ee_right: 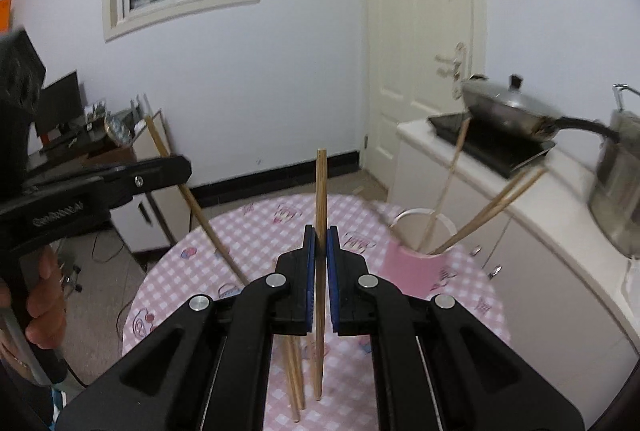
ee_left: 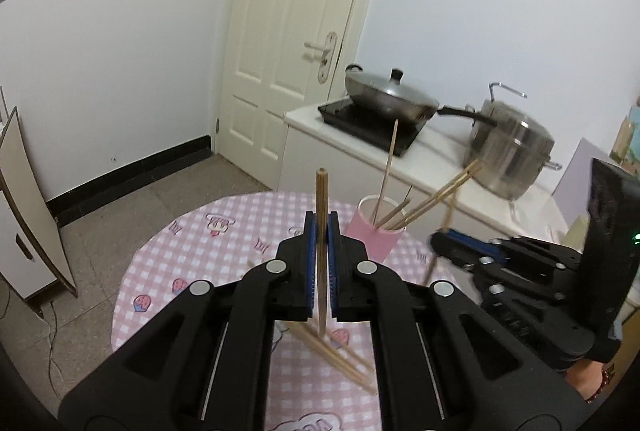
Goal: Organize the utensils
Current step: 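Lift the held chopsticks and carry them over the pink cup with both tools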
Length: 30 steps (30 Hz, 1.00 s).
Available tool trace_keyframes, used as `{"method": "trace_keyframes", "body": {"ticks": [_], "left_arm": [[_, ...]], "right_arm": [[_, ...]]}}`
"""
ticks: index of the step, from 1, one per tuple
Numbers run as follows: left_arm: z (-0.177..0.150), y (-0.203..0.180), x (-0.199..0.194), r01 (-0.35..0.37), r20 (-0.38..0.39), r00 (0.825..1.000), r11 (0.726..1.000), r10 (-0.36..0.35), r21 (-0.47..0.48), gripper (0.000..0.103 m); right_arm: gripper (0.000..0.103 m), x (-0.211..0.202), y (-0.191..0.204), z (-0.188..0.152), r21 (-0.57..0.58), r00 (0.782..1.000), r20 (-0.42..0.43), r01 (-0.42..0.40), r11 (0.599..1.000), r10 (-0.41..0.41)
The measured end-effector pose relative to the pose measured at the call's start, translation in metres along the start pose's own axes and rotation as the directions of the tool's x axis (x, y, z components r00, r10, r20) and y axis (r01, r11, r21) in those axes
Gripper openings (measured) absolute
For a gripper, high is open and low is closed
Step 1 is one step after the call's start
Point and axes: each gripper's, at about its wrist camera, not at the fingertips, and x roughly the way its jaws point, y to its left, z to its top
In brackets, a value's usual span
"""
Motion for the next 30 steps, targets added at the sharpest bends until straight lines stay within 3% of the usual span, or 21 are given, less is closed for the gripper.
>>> {"method": "trace_keyframes", "body": {"ticks": [11,20,24,30], "left_arm": [[0.030,-0.016,0.019,0.025,0.047,0.999,0.999,-0.023,-0.033,0.005],[0.073,-0.030,0.038,0.007,0.155,0.988,0.999,0.001,-0.049,0.005],[0.090,-0.034,0.051,0.010,0.206,0.978,0.997,0.005,-0.072,0.005],[0.098,-0.042,0.081,0.039,0.219,0.976,0.995,-0.019,-0.091,0.005]], "right_arm": [[0.004,-0.032,-0.060,0.020,0.113,0.979,0.158,0.110,0.987,-0.127],[0.004,-0.014,-0.069,0.044,0.128,0.956,0.252,0.122,0.984,-0.151],[0.004,-0.003,-0.070,0.051,0.101,0.937,0.295,0.164,0.981,-0.187],[0.004,0.022,-0.073,0.055,0.086,0.922,0.321,0.199,0.976,-0.216]]}}
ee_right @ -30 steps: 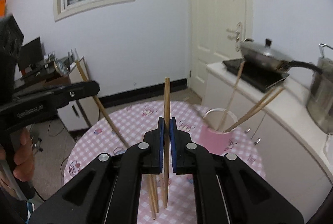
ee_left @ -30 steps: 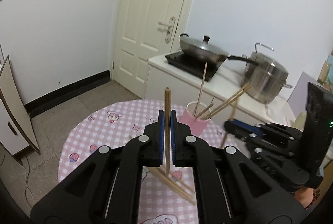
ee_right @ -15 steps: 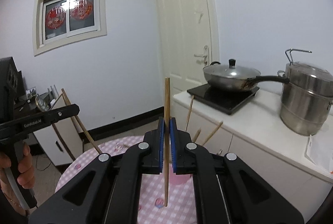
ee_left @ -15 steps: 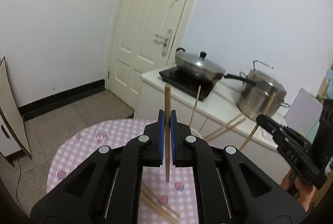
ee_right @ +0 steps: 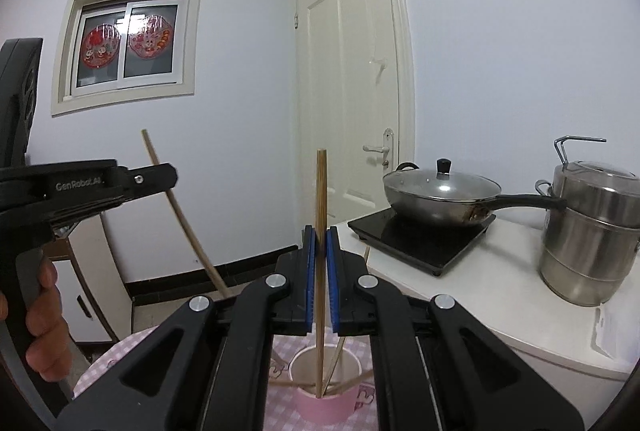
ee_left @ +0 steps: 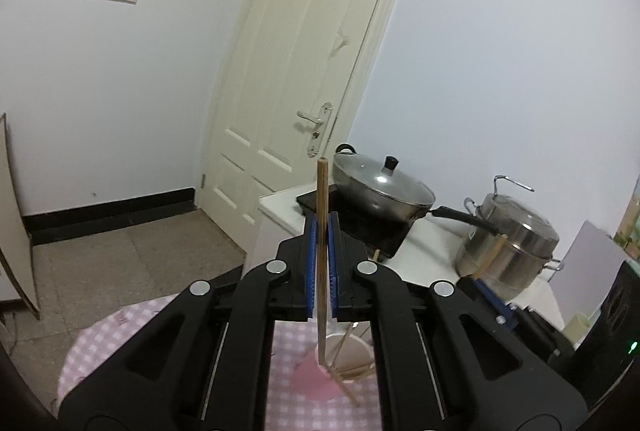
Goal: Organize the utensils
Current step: 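Lift the held chopsticks and carry them over the pink cup with both tools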
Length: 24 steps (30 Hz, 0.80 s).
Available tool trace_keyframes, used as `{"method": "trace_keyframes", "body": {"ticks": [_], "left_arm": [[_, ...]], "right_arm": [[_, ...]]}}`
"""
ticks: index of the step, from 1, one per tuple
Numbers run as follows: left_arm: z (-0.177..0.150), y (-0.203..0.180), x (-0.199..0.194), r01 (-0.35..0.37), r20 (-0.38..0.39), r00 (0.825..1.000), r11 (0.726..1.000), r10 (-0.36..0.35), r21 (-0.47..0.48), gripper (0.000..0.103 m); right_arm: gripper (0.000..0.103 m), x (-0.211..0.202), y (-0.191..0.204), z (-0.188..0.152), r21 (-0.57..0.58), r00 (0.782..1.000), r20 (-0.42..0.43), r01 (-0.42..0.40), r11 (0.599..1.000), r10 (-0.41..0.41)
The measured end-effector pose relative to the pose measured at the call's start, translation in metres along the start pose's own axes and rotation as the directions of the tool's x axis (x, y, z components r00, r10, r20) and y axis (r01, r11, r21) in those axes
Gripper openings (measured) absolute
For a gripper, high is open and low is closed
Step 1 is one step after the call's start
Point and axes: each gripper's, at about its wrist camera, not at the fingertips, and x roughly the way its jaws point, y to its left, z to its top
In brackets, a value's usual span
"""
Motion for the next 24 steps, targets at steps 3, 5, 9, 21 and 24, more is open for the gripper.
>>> {"method": "trace_keyframes", "body": {"ticks": [3,5,9,21,24], "left_arm": [[-0.006,-0.005,0.015,0.003,-0.011,1.000,1.000,-0.003,0.014,0.005],[-0.011,-0.005,0.026,0.003,-0.032,0.999,1.000,-0.002,0.016,0.005],[-0.023,-0.004,0.042,0.012,-0.075,0.997,1.000,-0.011,0.015,0.005],[-0.058,0.000,0.072,0.041,-0.257,0.966,0.997,-0.022,0.069,0.006],[-0.064,0.000,0.074,0.038,-0.280,0.960,0.996,-0.013,0.084,0.006]], "right_arm": [[0.004,0.008,-0.002,-0.005,-0.002,1.000,-0.007,-0.003,1.000,0.003],[0.004,0.014,-0.003,-0.011,-0.004,1.000,-0.022,-0.003,1.000,0.003],[0.004,0.018,-0.003,-0.022,-0.011,0.999,-0.046,-0.011,1.000,0.011],[0.004,0.020,0.012,-0.043,-0.104,0.994,-0.112,-0.015,0.994,0.003],[0.004,0.022,0.014,-0.049,-0.118,0.991,-0.137,-0.020,0.993,0.003]]}}
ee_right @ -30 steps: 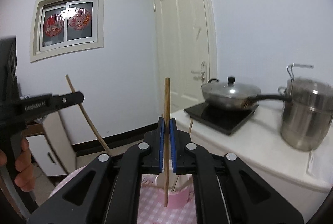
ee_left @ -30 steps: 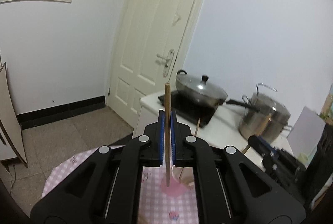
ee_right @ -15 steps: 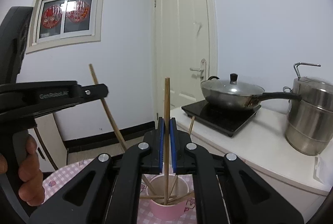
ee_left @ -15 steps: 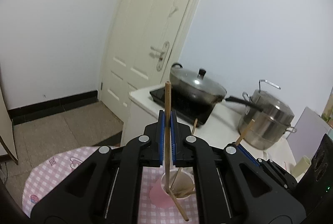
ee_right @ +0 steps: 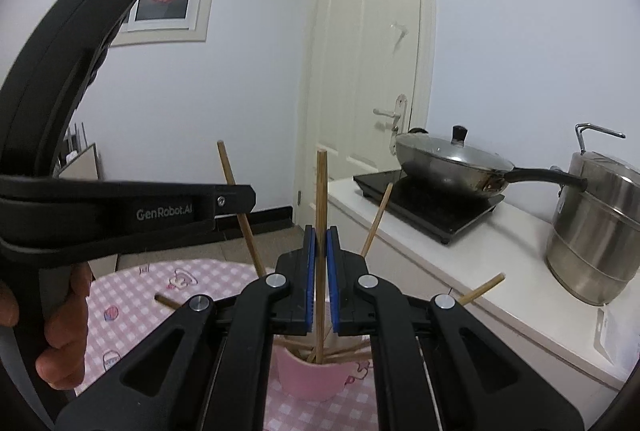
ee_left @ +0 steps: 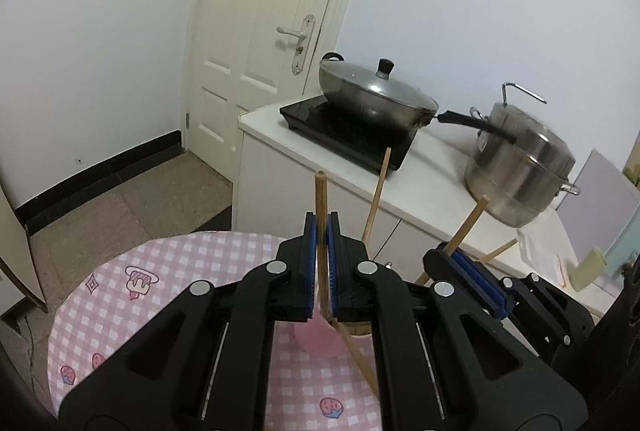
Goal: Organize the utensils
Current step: 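Lift the held chopsticks and carry them over the pink cup with both tools, then open both tools to drop the chopsticks into the pink cup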
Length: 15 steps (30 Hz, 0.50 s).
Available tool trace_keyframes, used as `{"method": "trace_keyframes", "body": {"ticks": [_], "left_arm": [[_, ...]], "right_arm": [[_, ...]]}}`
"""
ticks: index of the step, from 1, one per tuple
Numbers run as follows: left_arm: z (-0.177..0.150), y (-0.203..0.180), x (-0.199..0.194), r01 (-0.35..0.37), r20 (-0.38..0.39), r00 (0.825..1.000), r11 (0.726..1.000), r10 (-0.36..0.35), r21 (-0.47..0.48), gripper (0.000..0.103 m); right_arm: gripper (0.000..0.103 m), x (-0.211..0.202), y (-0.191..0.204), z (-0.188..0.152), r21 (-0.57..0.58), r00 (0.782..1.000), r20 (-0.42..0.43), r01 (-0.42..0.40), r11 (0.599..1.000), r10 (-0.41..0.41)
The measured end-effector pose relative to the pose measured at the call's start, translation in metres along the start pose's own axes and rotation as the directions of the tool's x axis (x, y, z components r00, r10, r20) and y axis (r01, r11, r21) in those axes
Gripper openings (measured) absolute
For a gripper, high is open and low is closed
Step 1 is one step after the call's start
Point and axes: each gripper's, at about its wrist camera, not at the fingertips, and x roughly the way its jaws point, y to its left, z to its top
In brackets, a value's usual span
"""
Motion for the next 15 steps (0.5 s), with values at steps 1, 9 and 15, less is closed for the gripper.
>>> {"method": "trace_keyframes", "body": {"ticks": [1,9,15], "left_arm": [[-0.001,0.000,0.001,0.001,-0.010,1.000,1.000,-0.001,0.002,0.006],[-0.009,-0.001,0.001,0.003,-0.052,0.999,0.999,-0.002,0.034,0.007],[-0.013,-0.001,-0.003,0.025,-0.071,0.997,0.999,-0.022,0.047,0.007]], "right_arm": [[0.004,0.001,0.001,-0.002,-0.002,1.000,-0.008,0.000,1.000,0.000],[0.004,0.007,0.002,-0.018,0.009,0.998,-0.058,0.007,1.000,-0.007],[0.005,0.009,0.002,-0.025,0.020,0.997,-0.081,0.010,1.000,-0.008]]}}
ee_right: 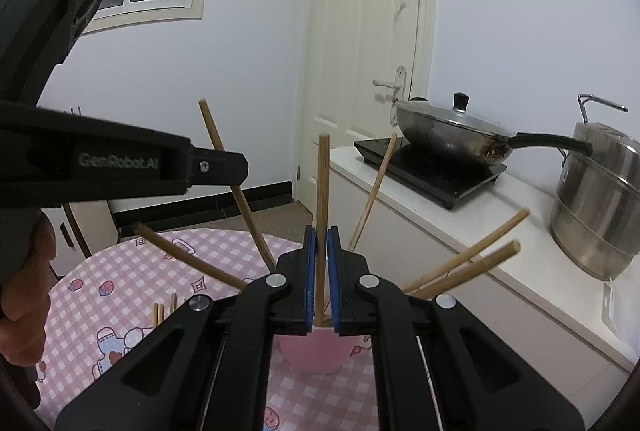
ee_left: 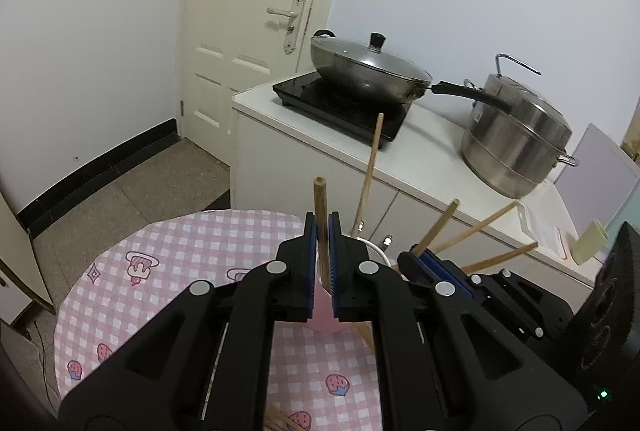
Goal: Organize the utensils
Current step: 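Open both tools to drop the chopsticks into the pink cup, then lower the left tool to the remaining chopsticks while the right tool approaches them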
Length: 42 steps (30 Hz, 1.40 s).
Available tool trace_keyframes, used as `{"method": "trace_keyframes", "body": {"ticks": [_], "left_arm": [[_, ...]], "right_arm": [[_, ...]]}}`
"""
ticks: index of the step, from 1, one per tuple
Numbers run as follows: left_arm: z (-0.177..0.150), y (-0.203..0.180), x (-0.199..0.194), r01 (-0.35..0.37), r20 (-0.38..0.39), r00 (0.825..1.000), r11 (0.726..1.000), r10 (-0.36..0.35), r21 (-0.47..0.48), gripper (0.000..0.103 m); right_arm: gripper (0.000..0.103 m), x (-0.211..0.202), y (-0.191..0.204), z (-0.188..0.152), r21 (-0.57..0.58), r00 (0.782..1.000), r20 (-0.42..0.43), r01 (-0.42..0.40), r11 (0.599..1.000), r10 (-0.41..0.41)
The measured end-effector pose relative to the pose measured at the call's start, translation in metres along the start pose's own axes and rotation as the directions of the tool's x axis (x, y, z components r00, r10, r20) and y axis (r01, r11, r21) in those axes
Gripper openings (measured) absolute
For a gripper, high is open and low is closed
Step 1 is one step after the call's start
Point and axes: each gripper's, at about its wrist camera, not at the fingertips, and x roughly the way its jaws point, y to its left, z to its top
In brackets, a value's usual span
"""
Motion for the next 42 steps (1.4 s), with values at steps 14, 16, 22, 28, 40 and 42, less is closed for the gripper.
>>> {"method": "trace_keyframes", "body": {"ticks": [14,16,22,28,40,42], "left_arm": [[-0.015,0.005,-0.034,-0.010,0.014,1.000,1.000,0.010,-0.002,0.007],[-0.019,0.007,-0.040,-0.016,0.014,1.000,1.000,0.016,-0.010,0.007],[-0.032,0.013,-0.065,-0.033,0.028,0.999,0.999,0.034,-0.015,0.007],[-0.050,0.018,-0.093,-0.092,0.057,0.994,0.996,0.093,-0.010,0.007],[-0.095,0.063,-0.122,-0.199,0.044,0.978,0.976,0.204,-0.091,0.007],[-0.104,0.073,-0.119,-0.213,0.023,0.976,0.971,0.217,-0.111,0.007]], "right_arm": [[0.017,-0.024,0.006,-0.001,0.039,1.000,0.004,-0.022,0.999,0.022],[0.017,-0.029,0.008,-0.002,0.039,1.000,0.005,-0.022,0.999,0.022],[0.017,-0.047,0.017,-0.002,0.039,1.000,0.011,-0.028,0.999,0.027],[0.017,-0.066,0.033,-0.003,0.027,0.999,0.019,-0.047,0.999,0.047],[0.024,-0.078,0.074,-0.020,-0.007,0.993,-0.036,-0.112,0.994,0.112],[0.025,-0.074,0.082,-0.025,-0.020,0.991,-0.056,-0.127,0.992,0.125]]}}
